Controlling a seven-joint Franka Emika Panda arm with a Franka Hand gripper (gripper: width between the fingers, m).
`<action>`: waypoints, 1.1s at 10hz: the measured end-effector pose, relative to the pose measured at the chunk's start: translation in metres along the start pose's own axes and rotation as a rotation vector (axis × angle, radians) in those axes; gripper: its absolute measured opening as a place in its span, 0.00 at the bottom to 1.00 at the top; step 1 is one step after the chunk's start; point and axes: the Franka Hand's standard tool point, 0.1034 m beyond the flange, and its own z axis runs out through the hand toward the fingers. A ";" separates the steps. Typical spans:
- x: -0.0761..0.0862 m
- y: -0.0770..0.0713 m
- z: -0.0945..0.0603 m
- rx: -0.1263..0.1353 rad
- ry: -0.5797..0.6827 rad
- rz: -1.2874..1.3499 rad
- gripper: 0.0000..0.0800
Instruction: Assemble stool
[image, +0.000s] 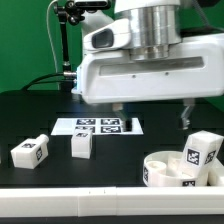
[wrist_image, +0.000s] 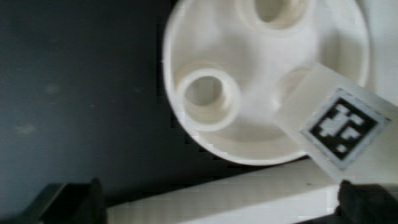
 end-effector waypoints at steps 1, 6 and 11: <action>-0.005 0.026 0.006 -0.027 0.031 -0.011 0.81; -0.005 0.085 0.011 -0.025 0.035 -0.024 0.81; -0.044 0.111 0.030 -0.043 -0.029 0.052 0.81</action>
Offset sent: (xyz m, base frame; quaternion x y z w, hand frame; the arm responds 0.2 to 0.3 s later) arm -0.0145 -0.0392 -0.0130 0.1191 -0.0220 0.0343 0.9920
